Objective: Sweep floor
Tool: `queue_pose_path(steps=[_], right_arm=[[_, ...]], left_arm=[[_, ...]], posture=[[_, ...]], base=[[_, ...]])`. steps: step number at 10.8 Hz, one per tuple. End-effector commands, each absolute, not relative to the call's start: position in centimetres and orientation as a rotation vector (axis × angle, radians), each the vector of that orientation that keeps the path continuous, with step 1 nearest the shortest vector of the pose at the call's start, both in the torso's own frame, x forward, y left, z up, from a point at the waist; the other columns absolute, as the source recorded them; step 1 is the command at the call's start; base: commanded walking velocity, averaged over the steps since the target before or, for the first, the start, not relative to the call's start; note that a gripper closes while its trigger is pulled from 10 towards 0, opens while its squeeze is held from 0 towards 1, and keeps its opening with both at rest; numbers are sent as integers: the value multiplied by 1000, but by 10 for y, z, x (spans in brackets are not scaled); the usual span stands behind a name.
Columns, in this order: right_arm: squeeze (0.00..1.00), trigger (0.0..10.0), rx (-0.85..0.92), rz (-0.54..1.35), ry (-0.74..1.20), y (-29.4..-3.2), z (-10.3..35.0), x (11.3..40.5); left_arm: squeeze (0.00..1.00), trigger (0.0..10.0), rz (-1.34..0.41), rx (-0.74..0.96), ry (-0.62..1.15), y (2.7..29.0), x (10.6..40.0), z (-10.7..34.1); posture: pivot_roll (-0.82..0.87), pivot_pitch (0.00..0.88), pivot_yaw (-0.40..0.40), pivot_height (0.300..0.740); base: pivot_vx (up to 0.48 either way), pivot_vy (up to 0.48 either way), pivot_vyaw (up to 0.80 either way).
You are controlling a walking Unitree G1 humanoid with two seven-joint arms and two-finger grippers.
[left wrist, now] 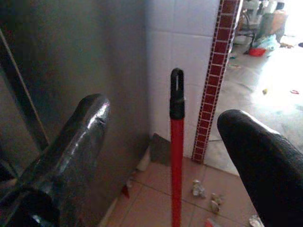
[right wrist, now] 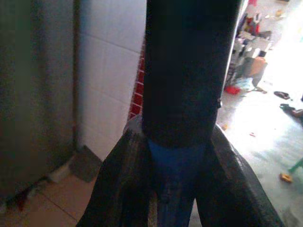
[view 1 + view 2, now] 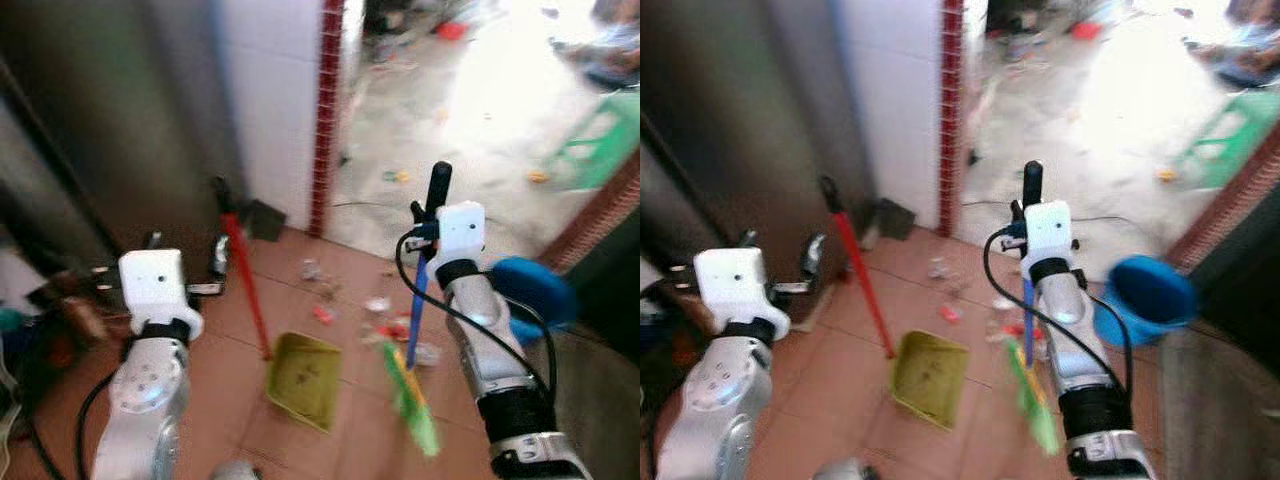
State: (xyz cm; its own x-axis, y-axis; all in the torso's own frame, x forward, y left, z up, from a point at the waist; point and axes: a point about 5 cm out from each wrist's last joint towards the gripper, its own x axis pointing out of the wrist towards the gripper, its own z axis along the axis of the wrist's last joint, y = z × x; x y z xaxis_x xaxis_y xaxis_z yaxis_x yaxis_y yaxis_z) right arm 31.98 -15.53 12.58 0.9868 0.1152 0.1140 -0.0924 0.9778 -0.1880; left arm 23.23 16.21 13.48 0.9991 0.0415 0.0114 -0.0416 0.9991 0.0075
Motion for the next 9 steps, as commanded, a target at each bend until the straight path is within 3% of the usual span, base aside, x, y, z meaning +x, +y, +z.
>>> queue_pose_path(steps=[1,3,6,9], right_arm=[[0,10000,-196,106,-184,-155,139,323],[0,10000,-196,100,-183,-157,139,323],[0,10000,-195,97,-184,-157,139,323],[0,10000,-194,95,-182,-157,138,323]], left_arm=[[0,10000,36,16,-12,162,232,137],[0,10000,24,21,-12,160,232,137],[0,10000,11,-52,-67,158,232,144],[0,10000,6,-14,-33,157,231,140]], posture=[[21,0,-41,740],[20,0,-40,740],[23,0,-39,740],[23,0,-39,740]], base=[[345,334,0],[407,255,0],[414,0,0],[0,0,0]])
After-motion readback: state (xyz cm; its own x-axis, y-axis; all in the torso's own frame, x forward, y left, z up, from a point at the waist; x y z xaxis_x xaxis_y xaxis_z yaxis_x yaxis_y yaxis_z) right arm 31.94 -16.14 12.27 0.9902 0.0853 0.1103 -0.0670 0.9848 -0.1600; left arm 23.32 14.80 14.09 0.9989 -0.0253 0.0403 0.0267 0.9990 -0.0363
